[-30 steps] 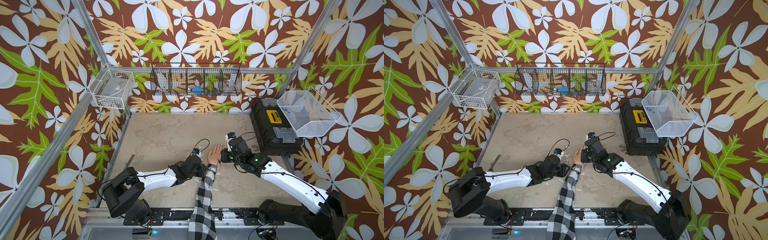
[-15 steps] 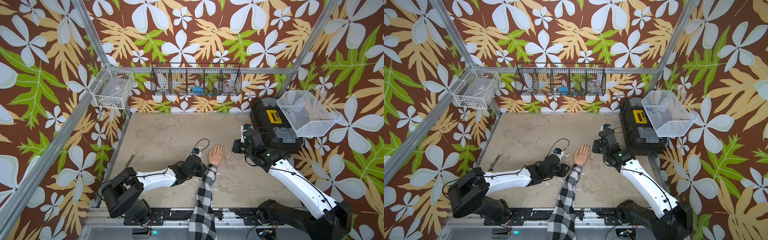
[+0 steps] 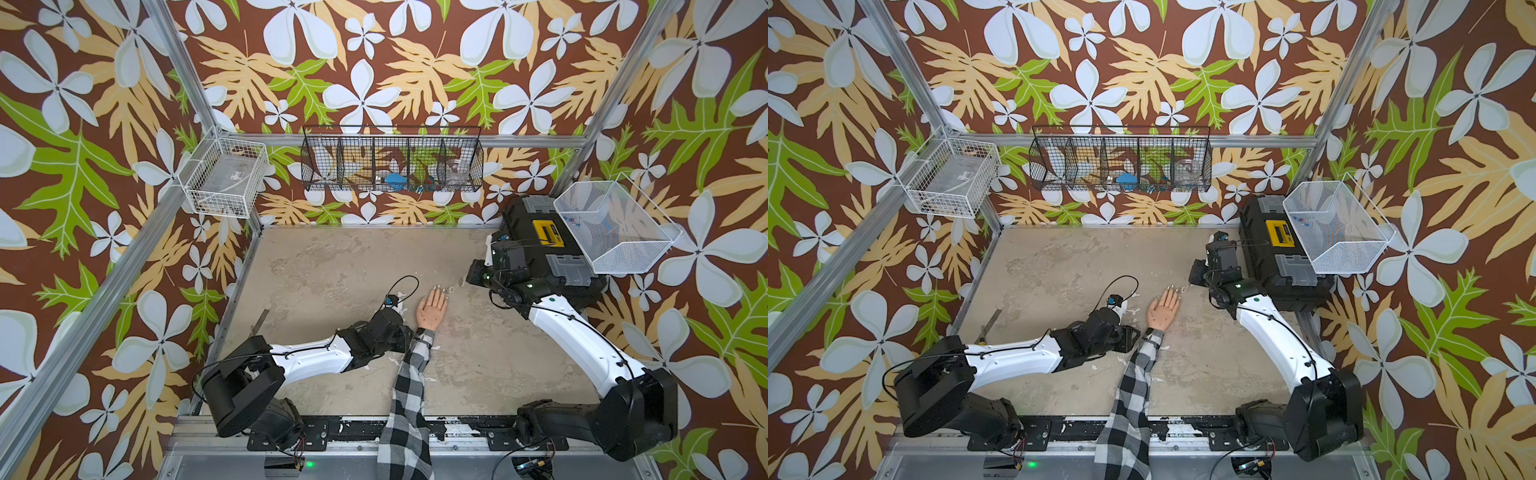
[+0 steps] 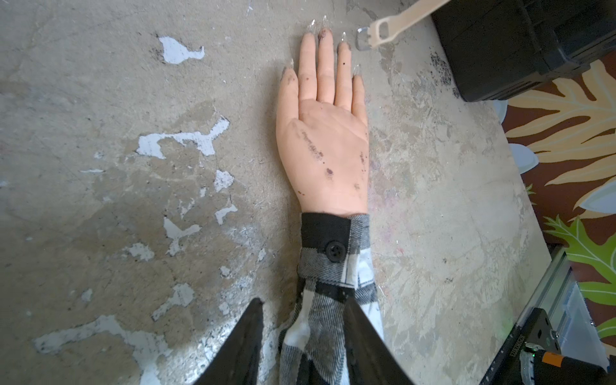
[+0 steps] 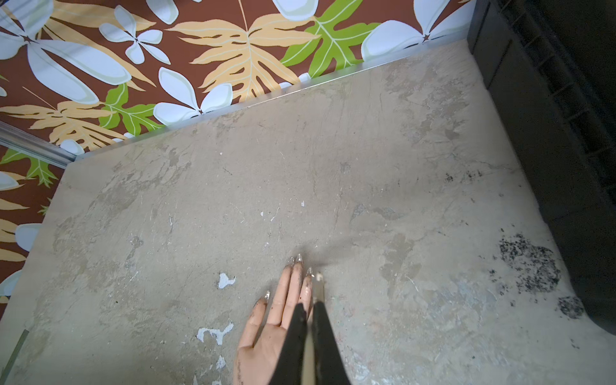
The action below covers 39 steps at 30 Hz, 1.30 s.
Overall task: Take off the watch
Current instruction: Place the watch at the center of the board.
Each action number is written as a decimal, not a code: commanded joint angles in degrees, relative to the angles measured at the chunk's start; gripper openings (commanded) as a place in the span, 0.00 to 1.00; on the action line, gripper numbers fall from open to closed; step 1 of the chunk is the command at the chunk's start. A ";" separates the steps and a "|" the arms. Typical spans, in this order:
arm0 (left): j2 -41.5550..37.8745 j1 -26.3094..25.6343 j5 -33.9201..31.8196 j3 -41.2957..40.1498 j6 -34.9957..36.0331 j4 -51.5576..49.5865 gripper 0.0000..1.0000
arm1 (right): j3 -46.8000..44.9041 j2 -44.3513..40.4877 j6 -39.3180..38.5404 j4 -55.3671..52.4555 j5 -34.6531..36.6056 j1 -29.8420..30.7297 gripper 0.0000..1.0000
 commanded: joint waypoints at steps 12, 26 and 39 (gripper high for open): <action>-0.13 0.13 -0.07 1.06 0.73 -0.40 0.43 | -18.90 -5.84 4.61 6.32 3.37 -5.21 0.00; -0.67 0.15 -0.68 1.76 0.66 -1.36 0.43 | -26.91 -9.55 8.07 2.28 11.24 -6.73 0.04; -3.47 1.05 -3.25 4.87 2.40 -4.83 0.43 | -25.41 -13.22 11.88 -4.27 15.02 -6.98 1.00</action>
